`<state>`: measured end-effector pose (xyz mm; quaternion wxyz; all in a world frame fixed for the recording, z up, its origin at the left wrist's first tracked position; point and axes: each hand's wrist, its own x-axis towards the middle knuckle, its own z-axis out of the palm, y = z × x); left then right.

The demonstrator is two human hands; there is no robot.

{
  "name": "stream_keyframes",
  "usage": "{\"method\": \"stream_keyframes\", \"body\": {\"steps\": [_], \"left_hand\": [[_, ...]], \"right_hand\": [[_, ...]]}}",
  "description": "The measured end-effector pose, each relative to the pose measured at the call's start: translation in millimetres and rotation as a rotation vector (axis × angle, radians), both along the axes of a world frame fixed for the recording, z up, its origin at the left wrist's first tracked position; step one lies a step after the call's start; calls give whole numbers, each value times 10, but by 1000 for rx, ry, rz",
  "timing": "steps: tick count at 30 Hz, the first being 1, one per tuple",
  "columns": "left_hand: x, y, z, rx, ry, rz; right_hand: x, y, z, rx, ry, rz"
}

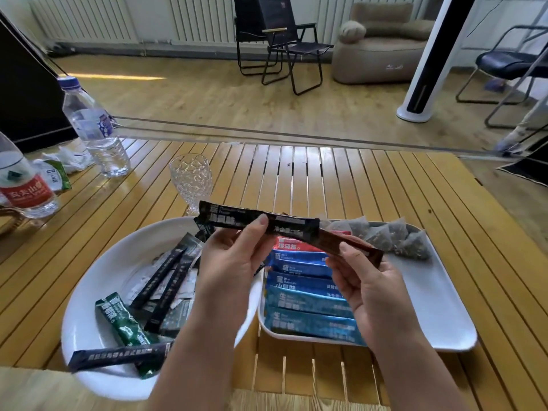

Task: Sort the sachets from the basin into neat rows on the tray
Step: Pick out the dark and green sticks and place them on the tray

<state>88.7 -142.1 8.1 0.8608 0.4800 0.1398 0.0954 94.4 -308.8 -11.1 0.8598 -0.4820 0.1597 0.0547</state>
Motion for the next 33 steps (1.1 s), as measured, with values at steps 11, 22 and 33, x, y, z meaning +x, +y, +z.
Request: {"method": "stream_keyframes", "body": {"steps": [11, 22, 33], "left_hand": [[-41, -316, -49, 224, 33, 24], [36, -100, -120, 487, 196, 70], [180, 543, -570, 1477, 756, 62]], "right_hand": [[-23, 145, 39, 29, -117, 171], [11, 105, -28, -65, -113, 47], [10, 127, -40, -169, -187, 112]]}}
